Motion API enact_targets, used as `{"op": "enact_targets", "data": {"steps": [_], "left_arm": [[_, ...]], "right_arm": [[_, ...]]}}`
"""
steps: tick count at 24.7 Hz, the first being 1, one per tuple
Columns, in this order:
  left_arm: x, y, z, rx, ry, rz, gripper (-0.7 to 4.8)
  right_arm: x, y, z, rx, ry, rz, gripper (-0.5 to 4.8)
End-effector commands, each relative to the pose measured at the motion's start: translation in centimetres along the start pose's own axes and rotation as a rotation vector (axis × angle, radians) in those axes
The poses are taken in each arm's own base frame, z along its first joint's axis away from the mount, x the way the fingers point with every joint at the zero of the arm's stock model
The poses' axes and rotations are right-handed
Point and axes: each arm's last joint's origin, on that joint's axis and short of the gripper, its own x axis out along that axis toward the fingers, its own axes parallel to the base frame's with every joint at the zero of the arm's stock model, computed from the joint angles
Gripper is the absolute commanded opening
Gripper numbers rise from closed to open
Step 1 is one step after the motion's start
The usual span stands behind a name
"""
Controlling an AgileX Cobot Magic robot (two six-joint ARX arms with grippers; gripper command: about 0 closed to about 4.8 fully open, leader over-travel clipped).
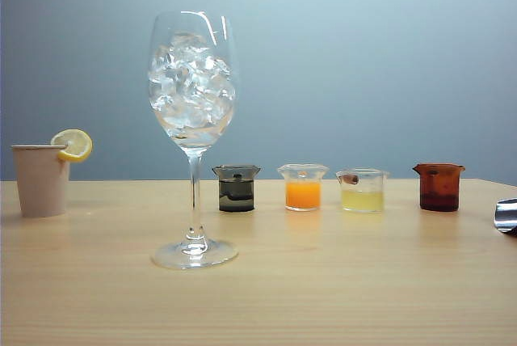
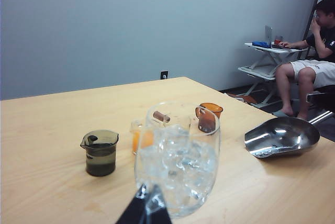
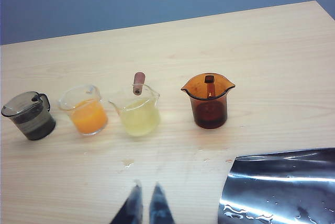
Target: Pick up the ice scoop on the desk filled with ice cubes, pour the ice into the goblet, and finally put the scoop back on the table.
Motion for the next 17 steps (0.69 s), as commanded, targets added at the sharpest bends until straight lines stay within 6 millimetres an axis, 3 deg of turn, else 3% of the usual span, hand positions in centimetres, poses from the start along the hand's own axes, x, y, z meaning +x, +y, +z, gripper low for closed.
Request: {"op": "enact_targets", "data": {"steps": [1, 9, 17], "left_arm": [[-0.5, 0.3, 0.7, 0.011, -0.068, 0.034, -0.05], [-2.5, 3.1, 0.4, 0.066, -0.056, 0.348, -0.05], [-3.2, 5.1, -1.6, 0.065, 0.038, 0.574, -0.05]], "right_arm": [[0.0, 0.0, 0.3, 0.005, -0.022, 0.000, 0.31], [0.0, 0.0, 0.2, 0.005, -0.021, -0.001, 0.31], [0.0, 0.0, 0.2, 0.004, -0.020, -0.012, 0.31]]}}
